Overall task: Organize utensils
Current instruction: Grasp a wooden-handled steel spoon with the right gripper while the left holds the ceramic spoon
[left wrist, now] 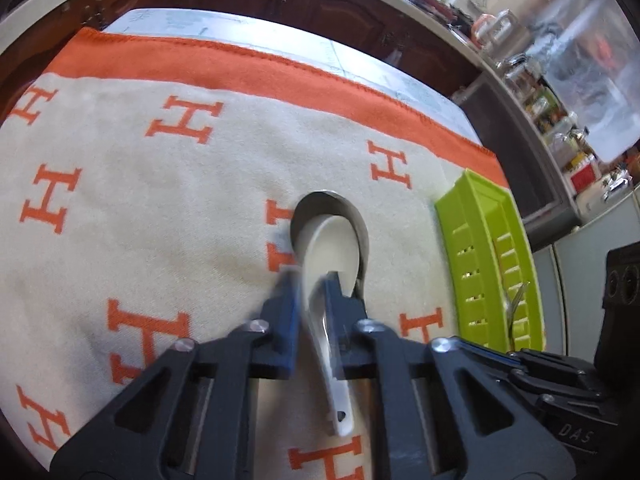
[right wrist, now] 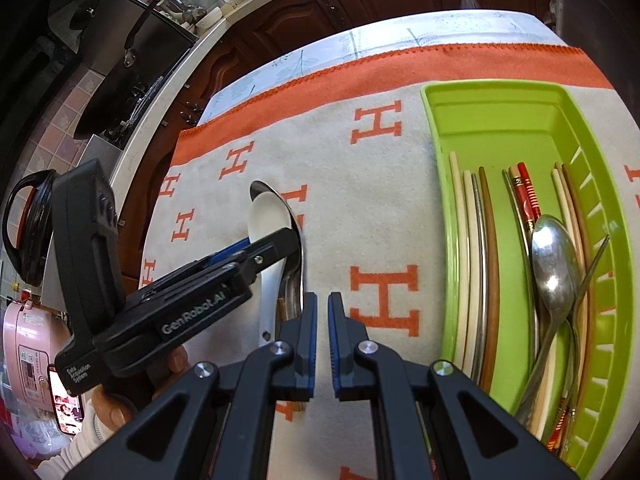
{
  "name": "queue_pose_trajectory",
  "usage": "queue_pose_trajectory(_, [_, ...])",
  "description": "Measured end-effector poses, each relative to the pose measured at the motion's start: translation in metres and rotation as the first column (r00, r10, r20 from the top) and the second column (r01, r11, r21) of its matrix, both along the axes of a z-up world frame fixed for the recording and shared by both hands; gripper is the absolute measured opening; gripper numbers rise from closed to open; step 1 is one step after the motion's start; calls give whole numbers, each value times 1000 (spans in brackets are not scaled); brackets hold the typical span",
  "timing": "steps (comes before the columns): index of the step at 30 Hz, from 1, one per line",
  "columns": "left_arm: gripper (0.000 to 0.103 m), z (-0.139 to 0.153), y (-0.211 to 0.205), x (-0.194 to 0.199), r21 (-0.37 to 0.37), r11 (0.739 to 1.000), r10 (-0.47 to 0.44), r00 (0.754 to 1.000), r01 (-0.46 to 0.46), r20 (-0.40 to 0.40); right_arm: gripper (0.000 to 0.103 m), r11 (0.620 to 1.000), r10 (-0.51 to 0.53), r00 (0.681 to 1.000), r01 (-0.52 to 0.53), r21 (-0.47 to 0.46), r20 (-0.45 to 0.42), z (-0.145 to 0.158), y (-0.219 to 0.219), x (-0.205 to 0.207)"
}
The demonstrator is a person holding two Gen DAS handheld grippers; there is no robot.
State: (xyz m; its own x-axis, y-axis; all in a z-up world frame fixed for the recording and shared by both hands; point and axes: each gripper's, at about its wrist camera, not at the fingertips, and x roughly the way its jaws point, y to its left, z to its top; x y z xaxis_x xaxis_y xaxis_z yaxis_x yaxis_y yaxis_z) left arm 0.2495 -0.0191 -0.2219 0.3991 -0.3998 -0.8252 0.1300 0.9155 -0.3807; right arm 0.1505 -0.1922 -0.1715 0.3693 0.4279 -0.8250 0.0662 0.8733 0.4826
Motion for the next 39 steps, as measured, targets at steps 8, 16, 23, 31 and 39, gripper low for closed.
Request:
queue_pose_trajectory(8, [4, 1, 11, -14, 4, 1000, 16, 1000, -16, -16, 5, 1000, 5, 1000, -5, 2, 0, -3, 2, 2])
queue_pose_trajectory(16, [4, 7, 34, -41, 27, 999, 46, 997, -44, -58, 5, 998, 65, 998, -65, 15, 3, 0, 15, 2])
queue_pose_trajectory(23, [4, 15, 48, -58, -7, 999, 46, 996, -47, -71, 6, 986, 160, 987, -160, -57, -3, -3, 45, 1])
queue_pose_trajectory(31, [4, 16, 61, -60, -38, 998, 56, 995, -59, -83, 21, 968, 194, 981, -195, -156, -19, -14, 61, 4])
queue_pose_trajectory(39, [4, 15, 63, -61, -48, 997, 57, 994, -62, -97, 19, 949, 220, 975, -212, -235, 9, -18, 72, 10])
